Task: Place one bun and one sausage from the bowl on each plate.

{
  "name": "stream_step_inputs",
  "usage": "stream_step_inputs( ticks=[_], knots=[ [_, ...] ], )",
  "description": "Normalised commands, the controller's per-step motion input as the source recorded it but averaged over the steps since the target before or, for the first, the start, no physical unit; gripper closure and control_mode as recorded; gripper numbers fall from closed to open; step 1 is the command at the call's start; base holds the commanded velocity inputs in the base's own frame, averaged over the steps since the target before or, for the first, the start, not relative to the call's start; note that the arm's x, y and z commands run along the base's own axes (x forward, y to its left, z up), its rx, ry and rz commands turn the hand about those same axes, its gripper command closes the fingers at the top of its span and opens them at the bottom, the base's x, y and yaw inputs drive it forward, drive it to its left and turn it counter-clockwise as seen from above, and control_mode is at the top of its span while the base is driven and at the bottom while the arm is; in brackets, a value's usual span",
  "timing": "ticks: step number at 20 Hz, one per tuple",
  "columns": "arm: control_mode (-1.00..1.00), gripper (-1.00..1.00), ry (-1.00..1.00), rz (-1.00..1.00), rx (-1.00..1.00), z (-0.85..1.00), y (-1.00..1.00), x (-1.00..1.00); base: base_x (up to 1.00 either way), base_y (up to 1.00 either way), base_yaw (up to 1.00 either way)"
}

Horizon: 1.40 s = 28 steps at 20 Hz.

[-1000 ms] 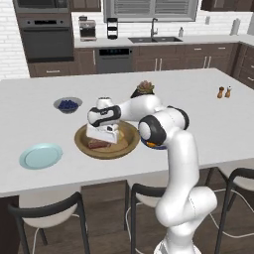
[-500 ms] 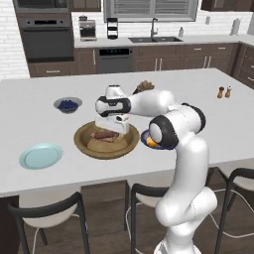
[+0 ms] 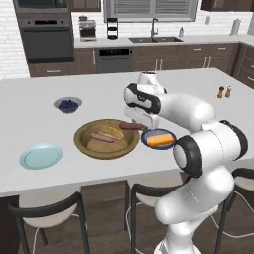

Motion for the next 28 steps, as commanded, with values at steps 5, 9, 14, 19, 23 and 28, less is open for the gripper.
stream_step_inputs(
  ticks=[5,9,14,19,23,28],
  knots=[
    [-1.00,1.00,0.02,-0.31,-0.13,0.29,-1.00,-0.06,0.00,0.00,0.00],
    [-1.00,1.00,0.07,-0.28,-0.27,0.00,-1.00,0.14,0.00,0.00,0.00],
    [-1.00,1.00,0.24,-0.13,-0.22,-0.26,-0.94,0.84,0.00,0.00,0.00],
    [-1.00,1.00,-0.03,0.00,0.00,-0.53,-0.03,0.99,0.00,0.00,0.00],
    [-1.00,1.00,-0.03,0.00,0.00,-0.43,0.01,0.73,0.00,0.00,0.00],
    [-1.00,-1.00,-0.06,0.00,0.00,-0.66,0.00,0.21,0.00,0.00,0.00]
  ],
)
